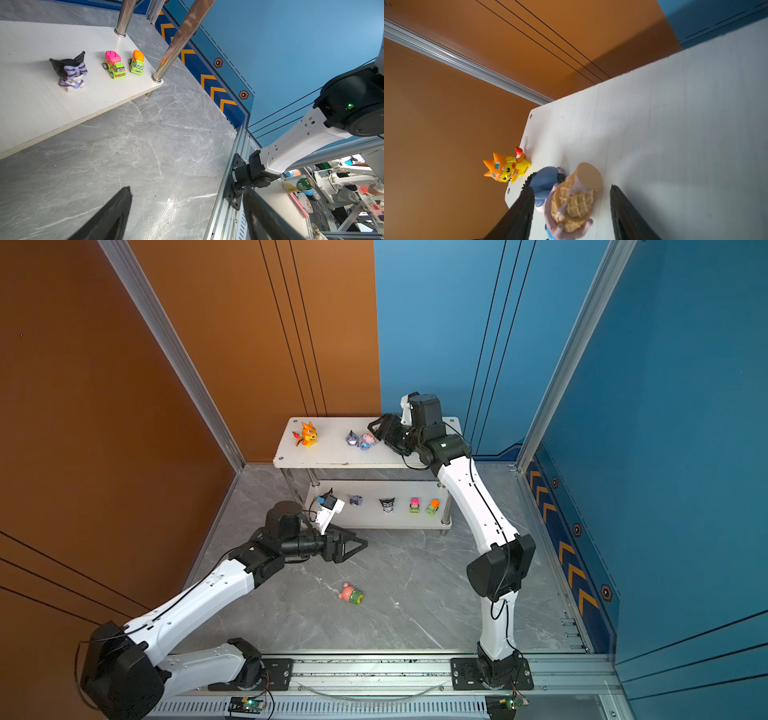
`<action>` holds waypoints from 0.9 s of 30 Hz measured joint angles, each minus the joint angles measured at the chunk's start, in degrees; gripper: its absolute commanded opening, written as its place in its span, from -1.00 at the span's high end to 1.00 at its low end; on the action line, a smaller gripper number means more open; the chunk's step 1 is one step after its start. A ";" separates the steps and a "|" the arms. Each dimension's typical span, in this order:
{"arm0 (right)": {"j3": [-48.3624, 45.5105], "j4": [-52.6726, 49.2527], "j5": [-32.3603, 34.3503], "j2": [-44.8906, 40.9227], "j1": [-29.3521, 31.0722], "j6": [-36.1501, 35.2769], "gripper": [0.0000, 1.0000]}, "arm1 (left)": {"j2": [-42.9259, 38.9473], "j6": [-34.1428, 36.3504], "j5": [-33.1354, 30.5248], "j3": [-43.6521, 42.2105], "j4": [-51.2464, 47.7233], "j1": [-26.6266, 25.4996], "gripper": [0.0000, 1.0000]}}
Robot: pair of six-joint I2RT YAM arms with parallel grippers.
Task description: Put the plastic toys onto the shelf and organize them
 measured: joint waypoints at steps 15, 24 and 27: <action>9.05 -3.10 -0.74 6.62 0.07 1.77 0.18 | -0.07 0.39 0.02 -0.61 -0.11 1.14 -0.70; 8.85 -3.45 0.37 6.45 0.02 1.46 0.45 | -0.35 0.39 0.02 -1.03 -0.11 1.25 -0.71; 6.69 -3.28 1.75 4.00 -0.02 1.25 0.55 | -0.35 0.37 0.02 -1.03 -0.09 1.25 -0.70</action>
